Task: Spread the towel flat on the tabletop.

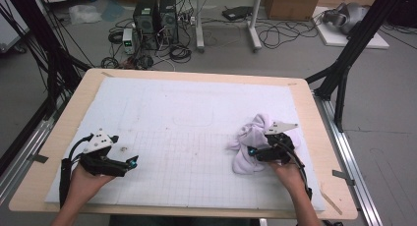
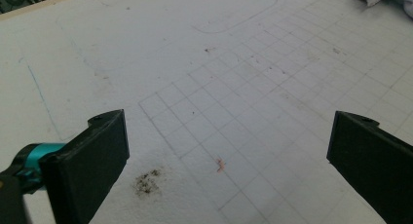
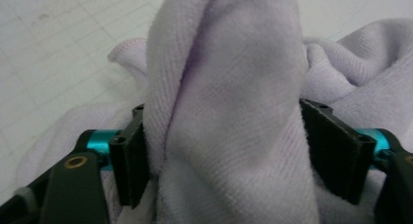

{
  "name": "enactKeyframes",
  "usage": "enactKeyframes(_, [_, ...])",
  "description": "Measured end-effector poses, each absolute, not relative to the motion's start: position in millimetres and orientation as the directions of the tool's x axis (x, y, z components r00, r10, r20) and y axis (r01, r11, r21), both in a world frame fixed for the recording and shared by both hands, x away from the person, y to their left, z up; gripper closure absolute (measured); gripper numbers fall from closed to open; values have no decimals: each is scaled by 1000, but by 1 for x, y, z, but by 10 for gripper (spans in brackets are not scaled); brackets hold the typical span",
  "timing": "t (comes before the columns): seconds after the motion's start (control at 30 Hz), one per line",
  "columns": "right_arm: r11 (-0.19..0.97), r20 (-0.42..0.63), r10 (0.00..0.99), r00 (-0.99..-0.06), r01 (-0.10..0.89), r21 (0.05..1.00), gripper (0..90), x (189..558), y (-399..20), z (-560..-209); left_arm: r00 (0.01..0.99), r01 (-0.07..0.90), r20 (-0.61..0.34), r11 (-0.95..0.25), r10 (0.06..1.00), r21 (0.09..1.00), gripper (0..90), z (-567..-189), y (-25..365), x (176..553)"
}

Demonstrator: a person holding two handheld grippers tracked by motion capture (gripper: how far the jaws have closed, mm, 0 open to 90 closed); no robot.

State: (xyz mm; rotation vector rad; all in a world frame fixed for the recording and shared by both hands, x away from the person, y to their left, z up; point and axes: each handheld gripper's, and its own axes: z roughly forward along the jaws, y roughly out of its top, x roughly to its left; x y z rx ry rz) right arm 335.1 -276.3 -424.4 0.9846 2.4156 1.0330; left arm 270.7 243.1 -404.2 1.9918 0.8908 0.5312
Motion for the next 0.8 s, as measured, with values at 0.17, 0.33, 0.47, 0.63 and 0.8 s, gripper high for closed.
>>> enactKeyframes(0.17, [491,-17,705,-709,471,732,435,337,-279,-424,653,389,33,-373,756,843,21,-406,241,269])
enactKeyframes(0.33, [506,-8,689,-725,473,722,610,336,-275,-420,652,392,29,-370,758,842,22,-406,241,271])
enactKeyframes(0.47, [502,14,683,-730,483,718,636,336,-275,-412,651,397,27,-371,758,840,23,-408,240,273])
enactKeyframes(0.63, [498,21,660,-751,458,736,640,335,-266,-393,649,398,27,-369,760,840,23,-408,241,273])
enactKeyframes(0.8, [459,49,650,-758,444,770,640,337,-254,-364,645,392,24,-358,764,847,23,-406,243,273])
